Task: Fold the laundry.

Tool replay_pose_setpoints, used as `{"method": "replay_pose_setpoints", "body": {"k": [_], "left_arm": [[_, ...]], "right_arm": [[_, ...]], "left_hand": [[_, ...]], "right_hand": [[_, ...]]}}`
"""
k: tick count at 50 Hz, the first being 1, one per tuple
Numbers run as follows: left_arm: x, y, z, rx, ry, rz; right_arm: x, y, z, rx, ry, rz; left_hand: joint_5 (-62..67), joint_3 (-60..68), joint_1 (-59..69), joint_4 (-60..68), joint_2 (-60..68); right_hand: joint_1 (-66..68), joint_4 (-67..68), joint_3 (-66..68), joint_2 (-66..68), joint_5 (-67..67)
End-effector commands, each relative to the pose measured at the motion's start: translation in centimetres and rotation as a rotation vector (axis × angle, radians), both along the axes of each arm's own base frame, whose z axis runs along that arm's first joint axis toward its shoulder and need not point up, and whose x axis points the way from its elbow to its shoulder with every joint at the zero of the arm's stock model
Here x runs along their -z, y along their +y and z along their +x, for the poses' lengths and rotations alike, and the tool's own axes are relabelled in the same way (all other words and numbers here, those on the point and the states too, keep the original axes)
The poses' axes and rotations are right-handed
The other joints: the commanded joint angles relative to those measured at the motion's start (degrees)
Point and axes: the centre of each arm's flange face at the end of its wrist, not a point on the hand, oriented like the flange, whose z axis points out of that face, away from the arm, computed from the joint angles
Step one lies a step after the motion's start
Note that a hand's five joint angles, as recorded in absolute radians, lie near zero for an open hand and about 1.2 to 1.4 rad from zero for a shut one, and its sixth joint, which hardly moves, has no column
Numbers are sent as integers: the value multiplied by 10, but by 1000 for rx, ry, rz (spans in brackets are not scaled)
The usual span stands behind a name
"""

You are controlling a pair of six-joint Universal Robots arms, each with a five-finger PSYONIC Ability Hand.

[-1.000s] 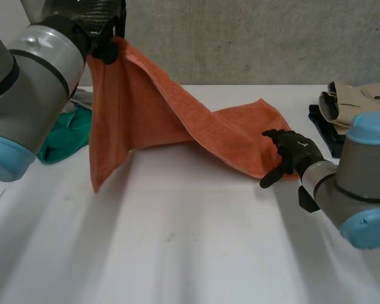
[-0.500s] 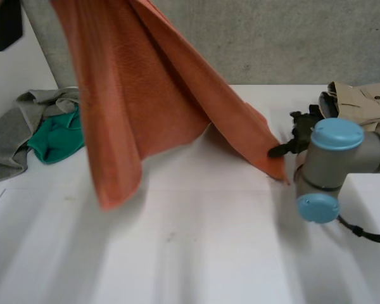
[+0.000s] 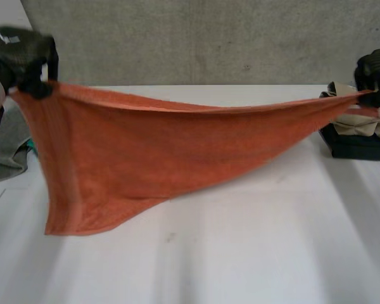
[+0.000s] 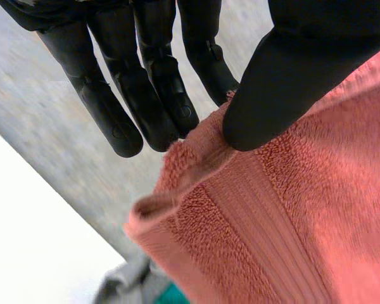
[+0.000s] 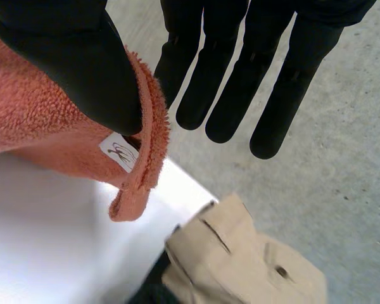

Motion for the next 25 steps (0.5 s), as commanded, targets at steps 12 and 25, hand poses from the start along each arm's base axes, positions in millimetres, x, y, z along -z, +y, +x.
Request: {"method": "replay_pose_setpoints", "body": {"k": [12,25], "left_arm": [[98,-48,-26,119,-353,245],[-8,-131,-52,4,-209,-376]], "right_arm": [[39,8,19,-98,352,259],[-27,-85,67,119,152,-396]], "left_hand": [[126,116,147,113,115],[126,116,147,113,115]], "right_hand": [[147,116,123,127,137],[147,116,123,127,137]]}}
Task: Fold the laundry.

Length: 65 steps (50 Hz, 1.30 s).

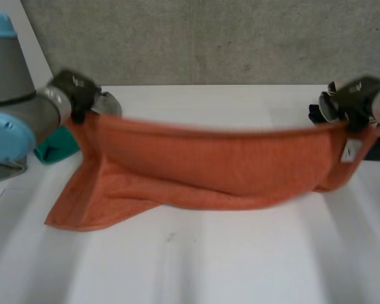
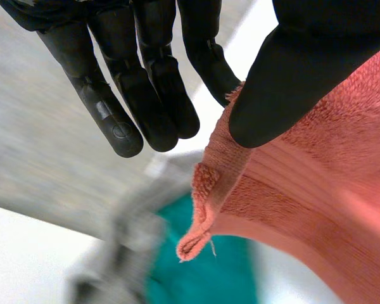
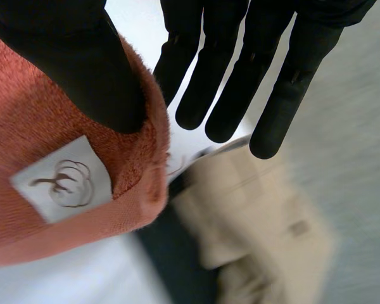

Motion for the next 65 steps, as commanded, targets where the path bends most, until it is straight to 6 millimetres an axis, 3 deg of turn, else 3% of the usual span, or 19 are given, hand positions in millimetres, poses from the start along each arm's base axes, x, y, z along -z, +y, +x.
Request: {"method": "replay_pose_setpoints", "body": {"k": [1,4,5,7,9,12,20,27,28,31,32,36,40,43,47,53,57,60,65], "left_arm": [[-107,-32,-7,16,266,-512],[-143,-31,-3,45,409,-682],[-162,-30,1,57,488,-772],[-174,-28,3,67,553,-841],[-179,-26,7,66,598,-874],[-172,-28,7,64,606,-841],[-112,-45,13,22,584,-665],[-27,-53,14,-11,519,-435],[-2,-52,13,-10,497,-362],[26,-47,11,-4,469,-286],[44,-43,11,-4,442,-235],[80,-27,11,6,354,-132],[100,-5,15,18,254,-45],[103,11,20,18,197,8],[101,45,32,15,99,125],[97,118,57,36,-106,459],[92,148,66,86,-193,626],[86,161,66,146,-222,675],[76,152,59,170,-229,591]], "right_arm": [[-92,-51,23,37,-316,-637],[-119,-56,24,23,-438,-818],[-138,-53,23,10,-510,-921],[-156,-47,21,-13,-565,-1012],[-164,-40,19,-30,-593,-1070],[-163,-33,21,-42,-590,-1073],[-115,-38,25,-39,-559,-928],[-33,-51,23,4,-492,-645],[-13,-52,24,4,-476,-571],[16,-50,23,10,-453,-465],[37,-48,22,14,-439,-394],[78,-37,20,29,-391,-250],[105,-18,13,48,-315,-119],[115,-2,9,53,-262,-38],[104,30,-7,60,-158,56],[82,97,-48,34,115,274],[78,129,-63,-24,232,413],[73,134,-65,-82,263,413],[71,123,-61,-88,210,373]], "left_hand": [[126,116,147,113,115],[126,116,147,113,115],[126,116,147,113,115],[126,116,147,113,115],[126,116,147,113,115],[126,116,147,113,115],[126,116,147,113,115],[126,116,147,113,115],[126,116,147,113,115],[126,116,147,113,115],[126,116,147,113,115],[126,116,147,113,115],[126,116,147,113,115],[126,116,147,113,115],[126,116,147,113,115],[126,116,147,113,115],[126,116,147,113,115],[126,116,147,113,115],[126,116,147,113,115]], "right_hand": [[147,116,122,127,137],[147,116,122,127,137],[147,116,122,127,137],[147,116,122,127,137],[147,116,122,127,137],[147,116,122,127,137],[147,116,122,127,137],[147,116,122,127,137],[147,116,122,127,137],[147,116,122,127,137],[147,116,122,127,137],[147,116,122,127,137],[147,116,122,127,137],[147,116,122,127,137],[147,116,122,127,137],[147,116,122,127,137],[147,116,122,127,137],[147,116,122,127,137],[147,116,122,127,137]]}}
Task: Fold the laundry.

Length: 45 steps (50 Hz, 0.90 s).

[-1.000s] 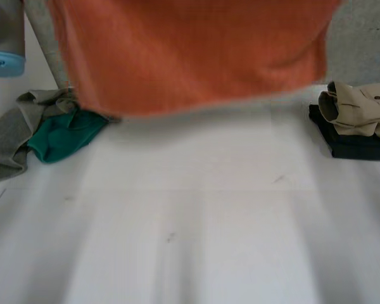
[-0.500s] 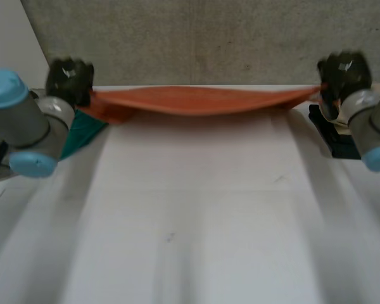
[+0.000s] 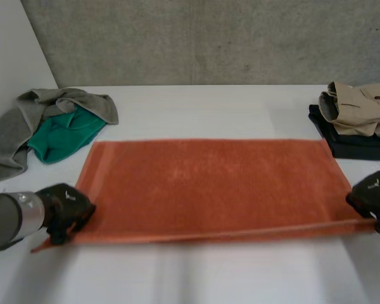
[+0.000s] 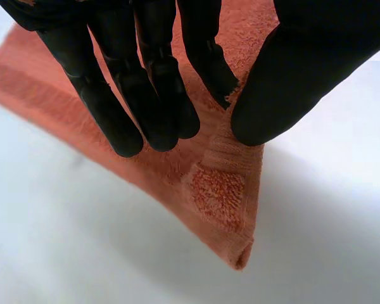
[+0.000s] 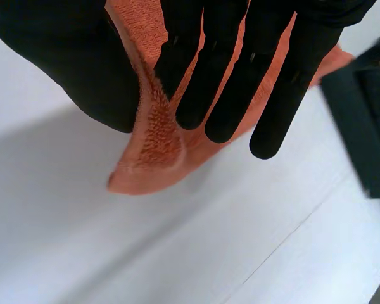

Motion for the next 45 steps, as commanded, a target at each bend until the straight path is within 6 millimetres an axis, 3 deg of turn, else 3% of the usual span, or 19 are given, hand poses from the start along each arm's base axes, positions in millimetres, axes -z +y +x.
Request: {"method": "replay_pose_setpoints", "body": {"k": [1,3,13,21,26,30,31,32,33,34,38,45], "left_arm": [[-18,-10,-10,63,7,-98],[-23,-18,-15,61,18,-151],[-35,-98,-49,-40,143,-440],[-26,-140,-75,-129,156,-530],[-7,-163,-84,-172,134,-555],[0,-170,-94,-163,143,-569],[1,-170,-97,-160,148,-571],[2,-170,-99,-156,154,-572],[4,-170,-101,-153,156,-570],[5,-167,-106,-148,160,-571],[0,-161,-116,-129,186,-601],[-17,-151,-115,-145,215,-666]], "right_arm": [[-3,-15,4,-23,-58,-47],[-1,-24,8,-15,-81,-75],[9,-108,33,121,-259,-353],[23,-151,53,140,-283,-512],[42,-171,67,107,-285,-574],[53,-183,74,95,-284,-615],[56,-185,75,96,-285,-623],[58,-186,76,99,-284,-630],[60,-187,76,105,-282,-640],[64,-188,79,111,-274,-644],[68,-185,81,141,-271,-648],[60,-172,82,144,-321,-631]], "left_hand": [[126,116,147,113,114],[126,116,147,113,114],[126,116,147,113,114],[126,116,147,113,114],[126,116,147,113,114],[89,80,111,77,78],[-39,-49,-18,-52,-51],[-210,-220,-189,-223,-222],[-414,-423,-392,-426,-425],[-574,-584,-553,-587,-586],[-574,-584,-553,-587,-586],[-574,-584,-553,-587,-586]], "right_hand": [[147,116,121,127,131],[147,116,121,127,131],[147,116,121,127,131],[147,116,121,127,131],[147,116,121,127,131],[115,84,89,95,99],[-78,-109,-105,-99,-95],[-362,-393,-388,-382,-378],[-553,-584,-579,-573,-569],[-553,-584,-579,-573,-569],[-553,-584,-579,-573,-569],[-553,-584,-579,-573,-569]]}}
